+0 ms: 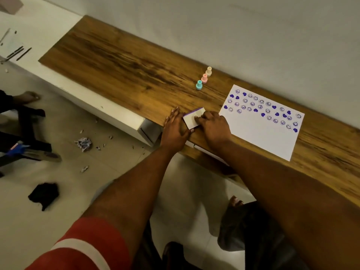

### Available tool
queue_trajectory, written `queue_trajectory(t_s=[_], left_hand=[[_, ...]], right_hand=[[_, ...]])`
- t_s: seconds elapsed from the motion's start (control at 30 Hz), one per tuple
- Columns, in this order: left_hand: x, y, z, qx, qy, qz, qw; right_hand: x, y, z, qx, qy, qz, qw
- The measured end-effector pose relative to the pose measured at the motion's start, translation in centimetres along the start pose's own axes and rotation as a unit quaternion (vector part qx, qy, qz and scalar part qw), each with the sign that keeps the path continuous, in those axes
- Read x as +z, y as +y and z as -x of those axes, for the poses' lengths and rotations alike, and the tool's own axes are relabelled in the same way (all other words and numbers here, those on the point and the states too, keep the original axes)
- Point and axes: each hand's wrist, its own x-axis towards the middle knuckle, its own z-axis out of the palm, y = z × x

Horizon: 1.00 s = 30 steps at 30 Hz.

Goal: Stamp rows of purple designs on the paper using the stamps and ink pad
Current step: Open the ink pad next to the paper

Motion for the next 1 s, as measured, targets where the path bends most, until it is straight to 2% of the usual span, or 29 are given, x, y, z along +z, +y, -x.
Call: queue_trajectory(t_s=[0.23,0.33,0.5,0.8,1.0], left_hand=[[-0.9,-1.0,-0.1,0.028,-0.04,-0.011,0.999],[-0.4,-1.3,0.0,0.047,-0.02,-0.013,0.999],[0.1,-1.8,0.0,0.034,0.028,-0.01,0.999],[0.1,-1.7,-0.2,0.029,0.02,0.009,0.999],[-0.5,-2.4,-0.4,0.028,-0.023,0.019,0.999]], right_hand=[[-1.0,3.0,-1.9,-0.128,-0.002,-0.035,0.991],[-1.0,3.6,-2.1,-0.126,-0.03,-0.067,0.989],[-1.4,3.8,-2.6,-0.151,-0.037,-0.042,0.987],[-3.1,4.4,-4.0,-0.215,-0.077,-0.011,0.973],[-1.7,4.2,-3.1,-0.197,-0.047,-0.037,0.979]])
